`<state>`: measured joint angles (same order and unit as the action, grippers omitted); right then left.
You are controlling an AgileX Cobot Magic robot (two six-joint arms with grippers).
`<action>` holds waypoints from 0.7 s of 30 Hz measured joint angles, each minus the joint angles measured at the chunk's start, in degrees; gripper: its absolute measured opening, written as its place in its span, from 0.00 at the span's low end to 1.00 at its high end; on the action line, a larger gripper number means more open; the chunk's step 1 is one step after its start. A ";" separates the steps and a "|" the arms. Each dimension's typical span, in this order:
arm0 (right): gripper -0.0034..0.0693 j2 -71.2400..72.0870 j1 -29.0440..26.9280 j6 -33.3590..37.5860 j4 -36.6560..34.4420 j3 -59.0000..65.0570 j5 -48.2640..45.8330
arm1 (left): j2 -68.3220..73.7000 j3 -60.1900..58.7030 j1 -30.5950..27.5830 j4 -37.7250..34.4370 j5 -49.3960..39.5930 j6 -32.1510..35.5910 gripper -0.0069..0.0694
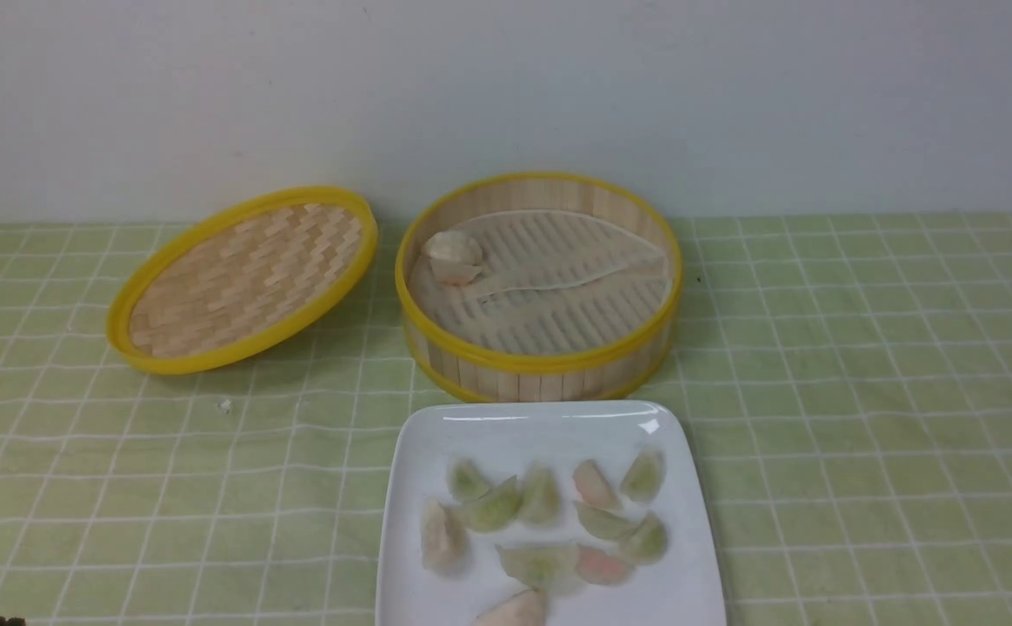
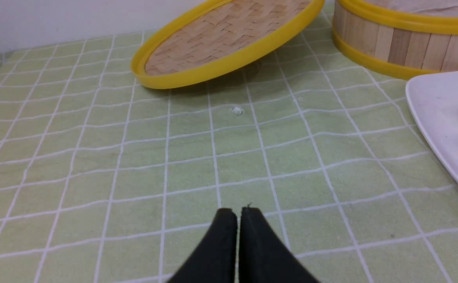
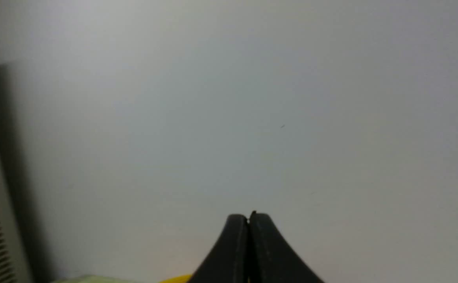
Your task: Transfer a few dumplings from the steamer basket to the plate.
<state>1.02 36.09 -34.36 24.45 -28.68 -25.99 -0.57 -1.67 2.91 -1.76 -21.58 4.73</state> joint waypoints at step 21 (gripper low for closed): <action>0.03 0.00 -8.05 37.04 -31.14 13.50 3.36 | 0.00 0.00 0.00 0.00 -0.11 0.00 0.08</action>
<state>1.02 28.04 2.68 -6.69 -15.18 -22.63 -0.57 -1.67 2.91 -1.76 -21.70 4.73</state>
